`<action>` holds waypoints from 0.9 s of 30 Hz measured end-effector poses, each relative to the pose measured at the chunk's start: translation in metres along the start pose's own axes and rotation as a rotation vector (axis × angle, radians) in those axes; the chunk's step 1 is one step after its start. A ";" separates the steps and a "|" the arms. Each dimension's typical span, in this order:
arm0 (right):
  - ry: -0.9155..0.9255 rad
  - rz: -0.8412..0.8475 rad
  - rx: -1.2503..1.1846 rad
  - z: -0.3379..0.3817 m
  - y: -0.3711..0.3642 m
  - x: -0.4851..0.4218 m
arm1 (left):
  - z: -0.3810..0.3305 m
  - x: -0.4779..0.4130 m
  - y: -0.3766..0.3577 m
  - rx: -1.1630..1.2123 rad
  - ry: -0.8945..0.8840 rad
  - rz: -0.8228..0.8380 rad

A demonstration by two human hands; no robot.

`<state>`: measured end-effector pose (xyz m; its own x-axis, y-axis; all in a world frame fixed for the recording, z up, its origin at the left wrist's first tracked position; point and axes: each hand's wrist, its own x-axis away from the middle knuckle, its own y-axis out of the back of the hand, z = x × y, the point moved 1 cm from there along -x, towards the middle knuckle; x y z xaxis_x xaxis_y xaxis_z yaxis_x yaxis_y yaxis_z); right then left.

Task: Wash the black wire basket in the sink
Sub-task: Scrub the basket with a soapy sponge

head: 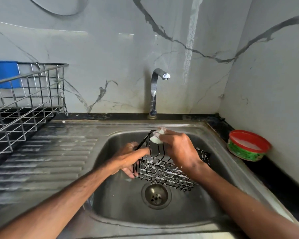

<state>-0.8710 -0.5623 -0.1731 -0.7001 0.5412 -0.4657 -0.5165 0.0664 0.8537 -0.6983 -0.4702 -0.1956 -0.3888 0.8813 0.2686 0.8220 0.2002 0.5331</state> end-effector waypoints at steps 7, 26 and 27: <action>-0.451 0.055 -0.009 -0.066 0.005 0.005 | -0.005 0.014 0.004 0.064 0.048 0.055; -0.435 0.123 0.035 -0.072 0.004 0.000 | 0.006 0.000 0.006 0.076 0.062 0.041; -0.471 0.117 0.053 -0.085 0.005 0.003 | 0.007 -0.002 0.007 0.088 0.067 0.042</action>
<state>-0.9176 -0.6313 -0.1896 -0.4460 0.8675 -0.2204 -0.4139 0.0184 0.9101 -0.6889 -0.4671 -0.1979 -0.3775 0.8598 0.3438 0.8704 0.2028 0.4487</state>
